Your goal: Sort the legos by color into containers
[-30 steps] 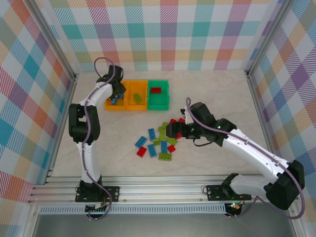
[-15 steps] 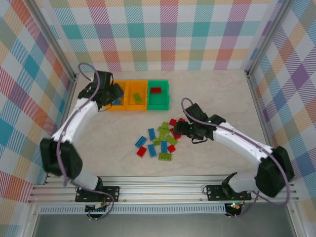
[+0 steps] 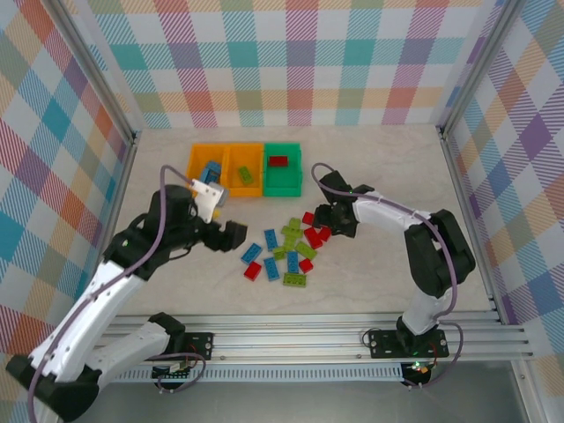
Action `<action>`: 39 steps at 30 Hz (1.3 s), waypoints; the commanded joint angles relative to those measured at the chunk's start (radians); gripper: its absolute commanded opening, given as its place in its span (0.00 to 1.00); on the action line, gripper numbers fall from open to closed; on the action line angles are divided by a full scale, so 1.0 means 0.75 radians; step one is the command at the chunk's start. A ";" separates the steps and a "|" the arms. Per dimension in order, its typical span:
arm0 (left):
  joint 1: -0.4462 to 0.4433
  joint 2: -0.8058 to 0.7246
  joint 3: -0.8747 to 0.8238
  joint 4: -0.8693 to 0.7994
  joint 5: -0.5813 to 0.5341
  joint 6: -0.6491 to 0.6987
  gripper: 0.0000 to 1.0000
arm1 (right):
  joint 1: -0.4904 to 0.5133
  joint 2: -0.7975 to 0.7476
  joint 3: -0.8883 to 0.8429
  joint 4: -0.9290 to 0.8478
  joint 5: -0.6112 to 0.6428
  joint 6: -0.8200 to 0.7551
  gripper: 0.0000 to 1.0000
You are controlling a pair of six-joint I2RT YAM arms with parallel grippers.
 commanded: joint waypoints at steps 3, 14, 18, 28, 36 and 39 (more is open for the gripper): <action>-0.012 -0.206 -0.207 0.110 0.150 0.471 0.97 | 0.001 0.071 -0.024 0.105 -0.039 0.075 0.71; -0.012 -0.319 -0.469 0.405 0.117 0.579 1.00 | -0.004 -0.009 -0.102 0.062 0.076 0.110 0.32; -0.012 -0.390 -0.553 0.529 -0.035 0.526 1.00 | 0.000 -0.187 -0.090 0.097 0.064 0.009 0.21; 0.002 -0.422 -0.585 0.572 -0.099 0.520 1.00 | 0.031 0.070 0.438 0.164 -0.217 -0.319 0.22; 0.002 -0.438 -0.609 0.574 -0.110 0.519 1.00 | 0.016 0.409 0.837 0.091 -0.143 -0.383 0.29; 0.002 -0.434 -0.610 0.574 -0.106 0.523 1.00 | 0.005 0.457 0.893 0.082 -0.128 -0.400 0.32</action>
